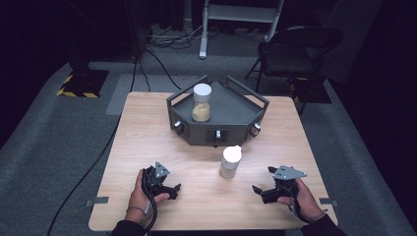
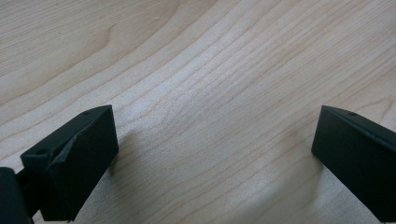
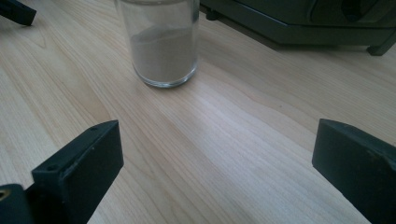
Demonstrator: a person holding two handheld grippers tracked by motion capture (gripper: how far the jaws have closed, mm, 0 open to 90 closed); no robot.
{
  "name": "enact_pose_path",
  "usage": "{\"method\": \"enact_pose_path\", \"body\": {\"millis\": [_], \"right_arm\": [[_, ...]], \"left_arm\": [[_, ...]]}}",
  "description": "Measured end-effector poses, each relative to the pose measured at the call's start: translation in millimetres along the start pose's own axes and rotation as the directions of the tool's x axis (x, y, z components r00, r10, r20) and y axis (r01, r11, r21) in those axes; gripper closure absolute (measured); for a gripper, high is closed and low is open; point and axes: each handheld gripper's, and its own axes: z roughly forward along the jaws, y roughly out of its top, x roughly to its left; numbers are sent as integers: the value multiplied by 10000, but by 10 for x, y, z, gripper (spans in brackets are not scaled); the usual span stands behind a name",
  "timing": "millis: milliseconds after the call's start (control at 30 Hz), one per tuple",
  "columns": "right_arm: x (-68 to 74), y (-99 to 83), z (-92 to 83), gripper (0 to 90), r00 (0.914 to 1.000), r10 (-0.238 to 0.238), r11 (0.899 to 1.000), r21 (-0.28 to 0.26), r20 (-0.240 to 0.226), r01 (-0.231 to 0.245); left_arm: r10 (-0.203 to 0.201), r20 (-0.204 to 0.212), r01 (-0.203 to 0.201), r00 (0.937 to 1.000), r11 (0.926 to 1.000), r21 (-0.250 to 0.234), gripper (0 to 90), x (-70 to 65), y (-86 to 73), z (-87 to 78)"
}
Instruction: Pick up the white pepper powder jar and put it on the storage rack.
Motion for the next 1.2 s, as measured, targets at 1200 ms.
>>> {"method": "enact_pose_path", "body": {"millis": [1200], "right_arm": [[59, 245, 723, 14, 9923, 488, 9927, -1041, -1138, -608]], "left_arm": [[1, 2, -1, 10000, 10000, -2, 0, 0, -1, 0]]}}
